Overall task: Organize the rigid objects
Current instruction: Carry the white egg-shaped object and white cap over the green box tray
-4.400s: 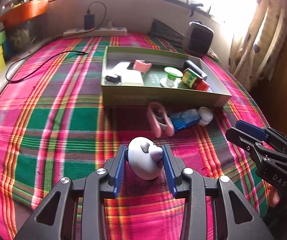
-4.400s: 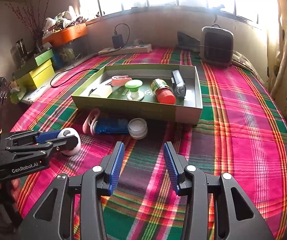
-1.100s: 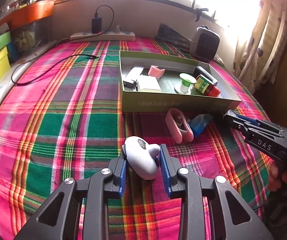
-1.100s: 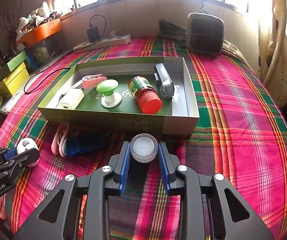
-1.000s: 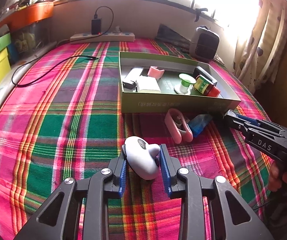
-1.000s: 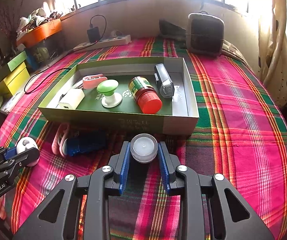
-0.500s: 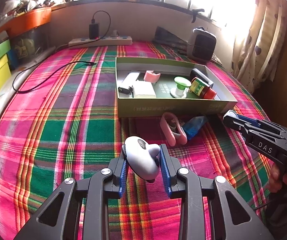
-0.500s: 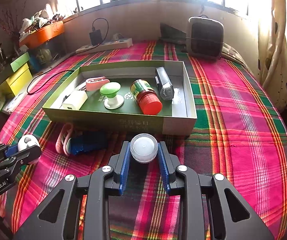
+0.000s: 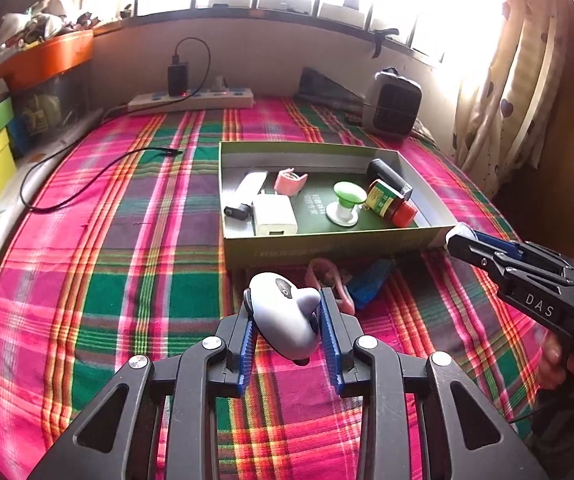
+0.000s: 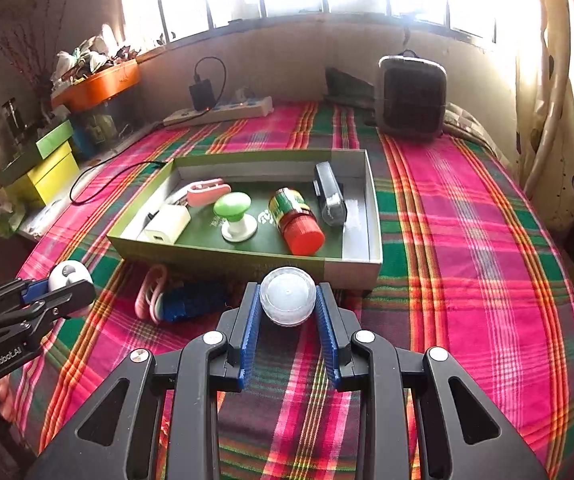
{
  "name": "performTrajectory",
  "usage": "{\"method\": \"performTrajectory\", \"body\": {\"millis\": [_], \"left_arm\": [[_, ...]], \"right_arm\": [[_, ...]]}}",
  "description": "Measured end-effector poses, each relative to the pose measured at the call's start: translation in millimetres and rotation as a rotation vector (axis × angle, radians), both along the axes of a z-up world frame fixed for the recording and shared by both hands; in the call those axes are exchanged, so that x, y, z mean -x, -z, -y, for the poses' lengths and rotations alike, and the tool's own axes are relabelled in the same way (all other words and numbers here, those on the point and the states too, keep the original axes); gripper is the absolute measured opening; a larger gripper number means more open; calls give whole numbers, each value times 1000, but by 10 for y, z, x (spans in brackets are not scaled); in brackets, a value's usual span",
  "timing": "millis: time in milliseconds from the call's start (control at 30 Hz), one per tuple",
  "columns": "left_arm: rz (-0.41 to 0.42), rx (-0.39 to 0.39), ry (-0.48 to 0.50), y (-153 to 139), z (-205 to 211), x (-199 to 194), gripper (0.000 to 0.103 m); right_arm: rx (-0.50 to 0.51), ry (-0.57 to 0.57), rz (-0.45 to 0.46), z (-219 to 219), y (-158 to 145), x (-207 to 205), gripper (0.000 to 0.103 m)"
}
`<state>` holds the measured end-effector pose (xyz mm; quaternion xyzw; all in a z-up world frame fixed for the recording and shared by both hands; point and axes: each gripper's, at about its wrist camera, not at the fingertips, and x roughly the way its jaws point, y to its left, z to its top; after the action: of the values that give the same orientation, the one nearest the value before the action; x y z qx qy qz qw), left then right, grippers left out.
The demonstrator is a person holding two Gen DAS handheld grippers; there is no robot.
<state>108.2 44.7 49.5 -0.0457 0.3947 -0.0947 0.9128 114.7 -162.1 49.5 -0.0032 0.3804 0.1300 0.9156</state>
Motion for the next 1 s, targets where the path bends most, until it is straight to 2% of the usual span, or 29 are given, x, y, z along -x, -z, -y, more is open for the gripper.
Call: {"method": "performTrajectory", "body": {"millis": [333,500,800,1000], "left_arm": [[19,12,28,-139,53,-179,28],[23,25,52,-196,88,-297,28],[2,29,88,-179,163,-585,28],[-13,56,116,-144,219,-766,28]], "right_arm": [[-4,-24,33,-9,-216,-134,29],[-39,-59,29,-20,-272,-262,29],[-70,-120,19,-94,-310,-550,29],[-57,-153,5,-164,-293,-780,29]]}}
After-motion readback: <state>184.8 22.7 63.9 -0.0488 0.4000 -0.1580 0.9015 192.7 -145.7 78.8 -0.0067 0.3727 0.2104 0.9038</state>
